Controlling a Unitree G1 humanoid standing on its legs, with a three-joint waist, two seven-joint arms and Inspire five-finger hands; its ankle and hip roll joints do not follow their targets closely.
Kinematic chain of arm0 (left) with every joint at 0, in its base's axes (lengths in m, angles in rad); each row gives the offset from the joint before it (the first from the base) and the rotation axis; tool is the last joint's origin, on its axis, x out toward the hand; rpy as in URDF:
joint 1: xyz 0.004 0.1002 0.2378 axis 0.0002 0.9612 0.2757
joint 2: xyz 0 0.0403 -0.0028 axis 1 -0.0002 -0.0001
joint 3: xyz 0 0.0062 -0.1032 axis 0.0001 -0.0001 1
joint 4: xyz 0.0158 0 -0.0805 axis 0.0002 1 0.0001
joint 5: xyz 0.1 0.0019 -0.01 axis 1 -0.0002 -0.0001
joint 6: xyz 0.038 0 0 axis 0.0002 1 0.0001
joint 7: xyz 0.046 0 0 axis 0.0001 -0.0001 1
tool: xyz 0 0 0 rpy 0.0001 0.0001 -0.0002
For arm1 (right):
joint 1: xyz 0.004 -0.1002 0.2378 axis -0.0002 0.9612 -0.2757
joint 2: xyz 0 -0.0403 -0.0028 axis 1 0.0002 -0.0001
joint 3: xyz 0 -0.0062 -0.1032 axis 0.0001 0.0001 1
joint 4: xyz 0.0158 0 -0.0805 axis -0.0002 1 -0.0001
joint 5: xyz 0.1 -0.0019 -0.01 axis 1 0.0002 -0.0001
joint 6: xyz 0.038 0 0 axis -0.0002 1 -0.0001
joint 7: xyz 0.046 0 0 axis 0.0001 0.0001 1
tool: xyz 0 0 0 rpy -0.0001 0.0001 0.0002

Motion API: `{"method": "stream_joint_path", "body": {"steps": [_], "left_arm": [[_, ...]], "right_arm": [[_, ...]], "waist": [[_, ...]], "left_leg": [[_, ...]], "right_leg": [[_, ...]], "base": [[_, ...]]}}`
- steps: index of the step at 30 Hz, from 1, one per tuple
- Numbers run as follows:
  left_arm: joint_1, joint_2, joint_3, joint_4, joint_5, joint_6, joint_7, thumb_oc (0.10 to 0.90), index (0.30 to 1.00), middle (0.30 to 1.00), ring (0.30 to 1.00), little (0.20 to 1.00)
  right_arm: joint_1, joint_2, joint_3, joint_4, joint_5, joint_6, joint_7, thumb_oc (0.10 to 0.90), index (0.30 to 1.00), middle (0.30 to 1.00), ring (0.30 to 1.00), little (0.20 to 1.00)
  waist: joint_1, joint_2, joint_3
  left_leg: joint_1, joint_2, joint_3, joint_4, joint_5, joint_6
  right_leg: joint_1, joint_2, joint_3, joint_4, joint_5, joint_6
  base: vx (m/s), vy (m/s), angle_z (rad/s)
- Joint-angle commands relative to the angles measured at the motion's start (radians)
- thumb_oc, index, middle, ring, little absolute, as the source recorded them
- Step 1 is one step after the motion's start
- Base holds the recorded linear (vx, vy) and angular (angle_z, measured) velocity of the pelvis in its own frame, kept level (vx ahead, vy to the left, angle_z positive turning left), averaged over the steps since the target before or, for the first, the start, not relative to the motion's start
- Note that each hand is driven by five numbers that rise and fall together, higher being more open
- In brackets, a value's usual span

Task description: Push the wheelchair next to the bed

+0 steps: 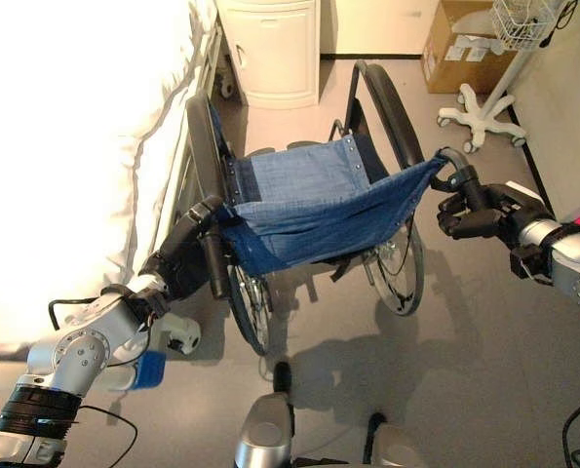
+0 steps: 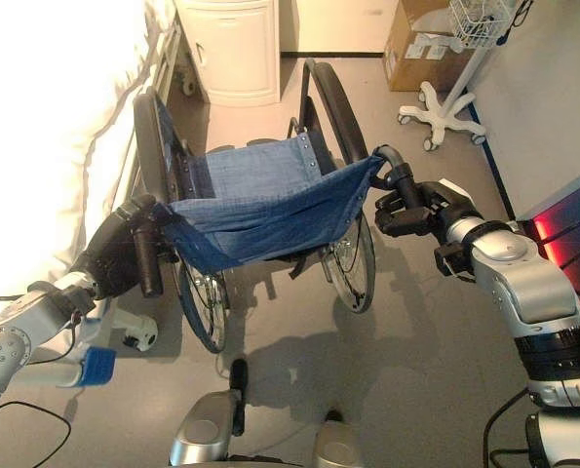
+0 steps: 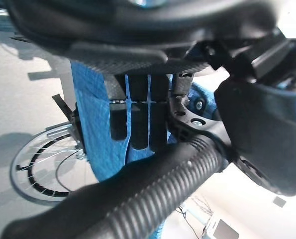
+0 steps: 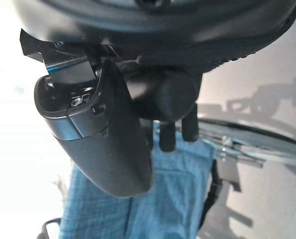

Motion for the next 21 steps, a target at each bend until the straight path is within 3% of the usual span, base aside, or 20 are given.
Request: {"method": "stream_joint_path", "body": {"steps": [1, 8, 10, 14, 15, 18, 20, 21], "left_arm": [[-0.229, 0.034, 0.107, -0.108, 0.028, -0.193, -0.056, 0.400, 0.300, 0.300, 0.300, 0.300], [-0.291, 0.046, 0.065, -0.058, 0.044, -0.198, -0.050, 0.400, 0.300, 0.300, 0.300, 0.300], [-0.302, 0.047, 0.046, -0.049, 0.056, -0.199, -0.042, 0.400, 0.300, 0.300, 0.300, 0.300], [-0.308, 0.037, 0.035, -0.037, 0.074, -0.214, -0.038, 0.400, 0.300, 0.300, 0.300, 0.300], [-0.317, 0.025, 0.027, -0.026, 0.089, -0.240, -0.038, 0.400, 0.300, 0.300, 0.300, 0.300], [-0.347, 0.010, 0.007, -0.005, 0.091, -0.283, -0.021, 0.400, 0.300, 0.300, 0.300, 0.300], [-0.378, 0.001, 0.000, 0.022, 0.123, -0.301, 0.001, 0.400, 0.300, 0.300, 0.300, 0.300], [-0.387, 0.002, 0.001, 0.030, 0.138, -0.305, 0.006, 0.400, 0.300, 0.300, 0.300, 0.300]], "right_arm": [[0.052, -0.048, 0.056, -0.152, 0.080, -0.113, 0.035, 0.400, 0.300, 0.300, 0.300, 0.300], [0.057, -0.013, 0.071, -0.157, 0.080, -0.120, 0.039, 0.400, 0.300, 0.300, 0.300, 0.300], [0.046, -0.005, 0.080, -0.151, 0.076, -0.119, 0.037, 0.400, 0.300, 0.300, 0.300, 0.300], [0.017, 0.000, 0.095, -0.137, 0.080, -0.121, 0.037, 0.400, 0.300, 0.300, 0.300, 0.300], [-0.011, -0.002, 0.110, -0.122, 0.088, -0.126, 0.031, 0.400, 0.300, 0.300, 0.300, 0.300], [-0.069, -0.002, 0.144, -0.096, 0.107, -0.134, 0.016, 0.400, 0.300, 0.300, 0.300, 0.300], [-0.107, 0.013, 0.163, -0.085, 0.097, -0.142, 0.023, 0.400, 0.300, 0.300, 0.300, 0.300], [-0.118, 0.017, 0.166, -0.083, 0.097, -0.142, 0.025, 0.400, 0.300, 0.300, 0.300, 0.300]], "waist": [[-0.099, 0.033, -0.219], [-0.090, 0.026, -0.231], [-0.093, 0.017, -0.231], [-0.091, 0.006, -0.231], [-0.100, 0.004, -0.219], [-0.128, 0.004, -0.180], [-0.150, -0.005, -0.154], [-0.162, -0.001, -0.146]], "left_leg": [[-0.143, 0.025, -0.075, 0.066, 0.052, -0.065], [-0.111, -0.037, 0.025, 0.075, -0.017, 0.006], [-0.125, -0.058, 0.047, 0.103, -0.036, 0.011], [-0.150, -0.080, 0.048, 0.159, -0.068, 0.010], [-0.161, -0.091, 0.040, 0.190, -0.069, -0.001], [-0.175, -0.106, 0.030, 0.265, -0.062, -0.021], [-0.130, -0.122, 0.061, 0.287, -0.121, -0.018], [-0.093, -0.125, 0.070, 0.277, -0.153, -0.013]], "right_leg": [[0.027, 0.076, -0.063, 0.148, -0.053, -0.063], [-0.008, 0.023, -0.131, 0.299, 0.021, -0.032], [-0.014, 0.069, -0.128, 0.251, -0.001, -0.050], [-0.010, 0.082, -0.129, 0.141, -0.021, -0.074], [-0.025, 0.099, -0.103, 0.052, -0.014, -0.094], [-0.069, 0.114, -0.075, -0.078, 0.083, -0.105], [-0.131, 0.075, -0.116, -0.165, 0.205, -0.069], [-0.160, 0.068, -0.122, -0.168, 0.233, -0.054]], "base": [[0.25, 0.316, -0.14], [0.18, 0.259, -0.07], [0.16, 0.143, -0.17], [0.13, 0.056, -0.13], [0.15, 0.063, -0.38], [0.10, 0.033, -0.31], [0.18, 0.018, -0.22], [0.16, 0.025, -0.20]]}}
